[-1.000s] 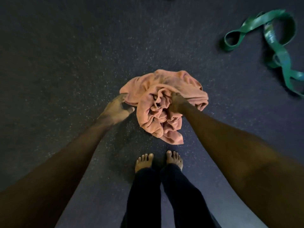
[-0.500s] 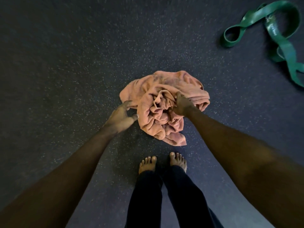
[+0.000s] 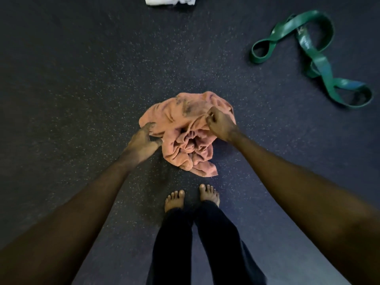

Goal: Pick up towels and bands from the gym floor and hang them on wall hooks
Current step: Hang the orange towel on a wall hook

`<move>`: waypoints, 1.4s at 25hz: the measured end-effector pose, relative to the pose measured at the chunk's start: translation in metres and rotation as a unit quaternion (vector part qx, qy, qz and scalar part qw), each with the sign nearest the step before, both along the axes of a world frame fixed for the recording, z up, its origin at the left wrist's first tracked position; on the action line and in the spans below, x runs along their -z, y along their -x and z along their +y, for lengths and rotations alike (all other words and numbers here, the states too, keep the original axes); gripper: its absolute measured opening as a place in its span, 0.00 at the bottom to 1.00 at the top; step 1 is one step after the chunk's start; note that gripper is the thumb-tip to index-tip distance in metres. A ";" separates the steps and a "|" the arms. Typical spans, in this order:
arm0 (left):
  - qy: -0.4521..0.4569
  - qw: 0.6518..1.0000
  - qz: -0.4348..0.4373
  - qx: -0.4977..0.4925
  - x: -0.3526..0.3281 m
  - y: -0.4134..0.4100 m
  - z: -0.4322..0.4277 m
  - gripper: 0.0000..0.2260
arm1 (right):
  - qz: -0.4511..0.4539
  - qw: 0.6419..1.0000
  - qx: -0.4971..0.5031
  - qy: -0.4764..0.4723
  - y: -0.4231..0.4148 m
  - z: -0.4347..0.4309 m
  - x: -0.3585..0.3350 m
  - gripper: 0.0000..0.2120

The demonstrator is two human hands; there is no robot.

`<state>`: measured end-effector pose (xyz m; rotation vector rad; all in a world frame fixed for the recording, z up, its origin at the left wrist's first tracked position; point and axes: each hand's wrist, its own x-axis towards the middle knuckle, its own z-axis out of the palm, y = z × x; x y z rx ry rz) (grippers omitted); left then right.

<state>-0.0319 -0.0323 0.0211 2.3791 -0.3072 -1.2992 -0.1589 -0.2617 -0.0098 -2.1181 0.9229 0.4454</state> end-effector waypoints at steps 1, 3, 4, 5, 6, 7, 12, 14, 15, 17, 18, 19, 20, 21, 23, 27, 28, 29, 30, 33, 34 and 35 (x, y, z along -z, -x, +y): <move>0.004 1.000 -0.004 -0.004 -0.023 0.000 -0.005 0.30 | 0.004 1.000 -0.007 0.001 -0.003 -0.006 -0.021 0.09; 0.013 1.000 -0.021 -0.009 -0.082 -0.005 -0.019 0.28 | 0.009 0.999 -0.016 -0.035 -0.011 -0.013 -0.082 0.07; 0.021 0.999 -0.023 -0.008 -0.117 -0.007 -0.026 0.27 | 0.006 0.999 -0.028 -0.047 -0.014 -0.016 -0.120 0.07; 0.033 0.999 -0.023 -0.007 -0.155 -0.007 -0.033 0.27 | 0.007 0.997 -0.043 -0.061 -0.018 -0.018 -0.163 0.07; 0.045 0.999 -0.019 -0.004 -0.188 -0.009 -0.041 0.28 | 0.005 0.996 -0.057 -0.069 -0.024 -0.019 -0.201 0.06; 0.057 0.998 -0.018 0.001 -0.218 -0.010 -0.048 0.29 | -0.002 0.995 -0.064 -0.080 -0.029 -0.020 -0.236 0.06; 0.144 0.988 0.003 0.053 -0.406 -0.011 -0.094 0.26 | -0.094 0.990 -0.067 -0.086 -0.054 -0.039 -0.466 0.07; 0.189 0.980 -0.015 0.065 -0.478 -0.007 -0.112 0.14 | -0.170 0.981 -0.076 -0.051 -0.056 -0.050 -0.557 0.07; 0.226 0.973 -0.027 0.048 -0.508 -0.005 -0.122 0.11 | -0.210 0.974 -0.075 -0.044 -0.055 -0.055 -0.595 0.06; 0.337 0.940 -0.046 -0.017 -0.576 -0.004 -0.141 0.09 | -0.279 0.955 -0.070 -0.070 -0.044 -0.068 -0.660 0.03; 0.391 0.918 -0.050 -0.047 -0.612 -0.005 -0.149 0.08 | -0.293 0.951 -0.074 -0.068 -0.034 -0.077 -0.686 0.09; 0.435 0.897 -0.049 -0.063 -0.646 -0.008 -0.156 0.08 | -0.294 0.951 -0.082 -0.053 -0.023 -0.086 -0.704 0.13; 0.468 0.880 -0.052 -0.061 -0.680 -0.008 -0.160 0.09 | -0.279 0.956 -0.087 -0.039 -0.012 -0.093 -0.715 0.15; 0.485 0.871 -0.065 -0.047 -0.707 -0.009 -0.162 0.09 | -0.253 0.962 -0.096 -0.034 0.000 -0.097 -0.721 0.16; 0.520 0.848 -0.089 -0.041 -0.745 -0.011 -0.161 0.08 | -0.206 0.973 -0.091 -0.044 0.013 -0.100 -0.726 0.17; 0.521 0.845 -0.118 -0.022 -0.781 -0.023 -0.143 0.08 | -0.269 0.962 -0.031 -0.028 0.021 -0.085 -0.775 0.19; 0.494 0.859 -0.131 0.043 -0.787 -0.023 -0.142 0.07 | -0.305 0.952 -0.022 -0.032 0.019 -0.081 -0.793 0.16; 0.464 0.870 -0.122 0.113 -0.791 -0.021 -0.144 0.07 | -0.329 0.943 -0.034 -0.024 0.017 -0.075 -0.811 0.11; 0.438 0.876 -0.102 0.174 -0.796 -0.016 -0.146 0.08 | -0.345 0.936 -0.062 -0.007 0.013 -0.069 -0.827 0.08; 0.427 0.862 -0.090 0.257 -0.814 -0.003 -0.153 0.20 | -0.350 0.926 -0.132 0.050 0.008 -0.060 -0.859 0.08; 0.442 0.851 -0.102 0.264 -0.820 -0.002 -0.154 0.23 | -0.362 0.924 -0.118 0.034 0.012 -0.061 -0.862 0.07; 0.452 0.842 -0.117 0.271 -0.827 -0.001 -0.155 0.23 | -0.361 0.927 -0.102 0.004 0.019 -0.062 -0.864 0.11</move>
